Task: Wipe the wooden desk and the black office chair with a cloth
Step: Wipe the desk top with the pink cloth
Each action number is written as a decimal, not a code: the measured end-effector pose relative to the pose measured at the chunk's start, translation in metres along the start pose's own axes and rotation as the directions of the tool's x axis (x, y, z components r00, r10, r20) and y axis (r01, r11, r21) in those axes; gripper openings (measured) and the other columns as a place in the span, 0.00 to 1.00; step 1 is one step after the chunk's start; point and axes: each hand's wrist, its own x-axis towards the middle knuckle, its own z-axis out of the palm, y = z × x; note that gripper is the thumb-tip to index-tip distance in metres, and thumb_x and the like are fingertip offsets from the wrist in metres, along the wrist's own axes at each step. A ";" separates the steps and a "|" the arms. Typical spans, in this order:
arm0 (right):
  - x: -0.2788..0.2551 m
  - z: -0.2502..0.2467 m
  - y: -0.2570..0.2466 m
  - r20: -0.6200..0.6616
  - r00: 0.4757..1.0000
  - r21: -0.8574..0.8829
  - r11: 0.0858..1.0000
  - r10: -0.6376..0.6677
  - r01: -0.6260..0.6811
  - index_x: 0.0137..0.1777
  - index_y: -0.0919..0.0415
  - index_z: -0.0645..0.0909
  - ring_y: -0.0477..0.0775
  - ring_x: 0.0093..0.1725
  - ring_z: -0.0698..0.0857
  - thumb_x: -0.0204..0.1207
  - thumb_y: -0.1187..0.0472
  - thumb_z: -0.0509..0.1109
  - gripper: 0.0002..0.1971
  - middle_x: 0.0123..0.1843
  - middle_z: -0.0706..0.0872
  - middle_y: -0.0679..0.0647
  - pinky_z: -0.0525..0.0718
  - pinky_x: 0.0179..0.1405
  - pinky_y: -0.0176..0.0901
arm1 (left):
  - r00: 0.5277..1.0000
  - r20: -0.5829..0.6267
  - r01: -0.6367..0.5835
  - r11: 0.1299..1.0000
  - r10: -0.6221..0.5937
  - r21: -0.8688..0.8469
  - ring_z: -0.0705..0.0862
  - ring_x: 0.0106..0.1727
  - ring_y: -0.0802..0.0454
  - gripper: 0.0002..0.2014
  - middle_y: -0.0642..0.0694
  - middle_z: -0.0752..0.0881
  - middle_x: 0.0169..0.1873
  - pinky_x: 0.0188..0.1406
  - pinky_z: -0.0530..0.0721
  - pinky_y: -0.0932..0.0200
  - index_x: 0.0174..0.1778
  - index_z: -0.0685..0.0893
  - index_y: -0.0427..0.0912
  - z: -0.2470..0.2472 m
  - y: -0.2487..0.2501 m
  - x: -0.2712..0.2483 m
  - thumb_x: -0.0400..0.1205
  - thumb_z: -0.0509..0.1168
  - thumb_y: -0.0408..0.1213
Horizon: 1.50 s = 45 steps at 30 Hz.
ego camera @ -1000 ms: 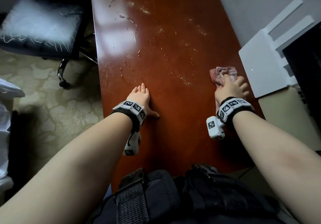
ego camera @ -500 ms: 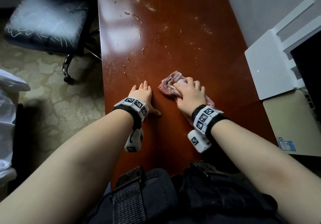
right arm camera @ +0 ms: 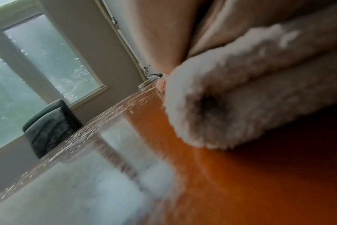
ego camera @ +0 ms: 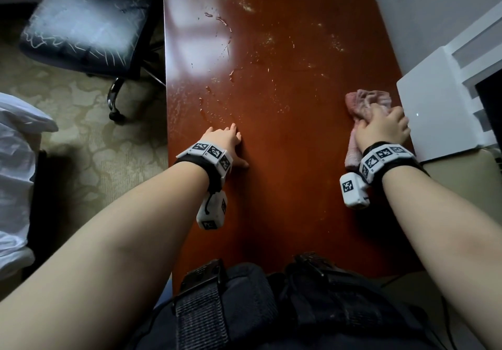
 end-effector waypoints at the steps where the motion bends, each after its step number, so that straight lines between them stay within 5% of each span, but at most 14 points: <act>1: 0.001 0.000 -0.001 0.001 1.000 -0.005 1.000 0.028 -0.028 0.69 0.52 0.75 0.69 0.68 0.69 0.78 0.55 0.63 0.19 0.69 0.69 0.66 0.65 0.69 0.58 | 1.000 -0.002 -0.008 1.000 0.008 -0.005 0.54 0.83 0.49 0.47 0.45 0.46 0.84 0.81 0.47 0.46 0.84 0.49 0.43 0.001 0.000 -0.001 0.77 0.62 0.64; 8: -0.017 -0.003 -0.026 0.039 0.996 0.000 0.997 0.078 -0.078 0.67 0.54 0.75 0.71 0.68 0.68 0.77 0.55 0.64 0.18 0.71 0.67 0.66 0.65 0.69 0.59 | 0.999 -0.023 -0.039 0.999 0.040 0.007 0.51 0.84 0.50 0.46 0.45 0.45 0.84 0.81 0.44 0.48 0.84 0.49 0.43 0.001 -0.002 -0.003 0.78 0.61 0.64; 13: -0.065 0.003 -0.077 0.075 0.985 -0.003 0.987 -0.158 0.159 0.68 0.50 0.74 0.68 0.64 0.70 0.76 0.53 0.65 0.20 0.67 0.69 0.64 0.67 0.65 0.56 | 0.998 -0.033 -0.060 0.998 0.060 0.015 0.48 0.84 0.50 0.45 0.44 0.43 0.84 0.81 0.42 0.48 0.84 0.47 0.42 0.006 -0.004 -0.004 0.79 0.59 0.64; 20: -0.118 0.012 -0.128 0.150 0.882 -0.031 0.889 -0.447 0.456 0.71 0.46 0.72 0.65 0.64 0.71 0.75 0.51 0.66 0.23 0.69 0.68 0.62 0.68 0.64 0.54 | 0.981 -0.143 -0.130 0.991 0.134 0.041 0.47 0.84 0.46 0.42 0.43 0.46 0.84 0.81 0.40 0.49 0.84 0.50 0.42 0.020 -0.021 -0.015 0.81 0.59 0.60; 26: -0.117 0.002 -0.104 0.212 0.802 -0.020 0.818 -0.558 0.575 0.70 0.44 0.73 0.66 0.62 0.73 0.75 0.49 0.66 0.22 0.69 0.70 0.59 0.70 0.62 0.54 | 0.969 -0.244 0.036 0.999 -0.039 -0.017 0.39 0.84 0.45 0.49 0.43 0.39 0.83 0.81 0.38 0.47 0.84 0.44 0.41 0.046 -0.054 -0.036 0.77 0.60 0.65; 31: -0.100 0.003 -0.067 0.118 0.960 0.000 0.967 -0.254 0.255 0.72 0.47 0.73 0.68 0.65 0.71 0.76 0.49 0.65 0.23 0.68 0.69 0.63 0.71 0.63 0.58 | 0.948 -0.177 0.227 0.951 -0.266 -0.210 0.37 0.83 0.45 0.59 0.39 0.35 0.82 0.82 0.38 0.46 0.82 0.37 0.37 0.066 -0.077 -0.055 0.72 0.63 0.70; 35: -0.089 0.006 -0.067 0.136 0.989 -0.003 0.998 -0.057 0.058 0.73 0.48 0.71 0.71 0.71 0.66 0.78 0.50 0.63 0.22 0.75 0.62 0.65 0.67 0.68 0.61 | 0.946 -0.052 0.284 0.896 -0.320 -0.343 0.38 0.84 0.45 0.63 0.42 0.36 0.83 0.82 0.40 0.43 0.82 0.36 0.38 0.081 -0.091 -0.059 0.68 0.66 0.71; 40: -0.101 0.010 -0.095 0.125 0.992 0.017 1.000 -0.025 0.023 0.67 0.53 0.74 0.71 0.68 0.68 0.77 0.53 0.63 0.19 0.73 0.63 0.66 0.69 0.66 0.60 | 0.966 -0.009 0.225 0.853 -0.260 -0.470 0.41 0.84 0.48 0.64 0.45 0.40 0.83 0.82 0.46 0.43 0.82 0.36 0.39 0.082 -0.097 -0.055 0.67 0.73 0.64; 45: -0.136 0.015 -0.149 0.139 0.965 -0.006 0.974 -0.224 0.227 0.70 0.50 0.71 0.69 0.66 0.70 0.77 0.51 0.64 0.21 0.70 0.66 0.66 0.71 0.63 0.58 | 0.979 -0.020 0.172 0.882 -0.201 -0.438 0.47 0.84 0.46 0.63 0.45 0.47 0.84 0.82 0.55 0.45 0.83 0.40 0.37 0.074 -0.111 -0.056 0.67 0.77 0.58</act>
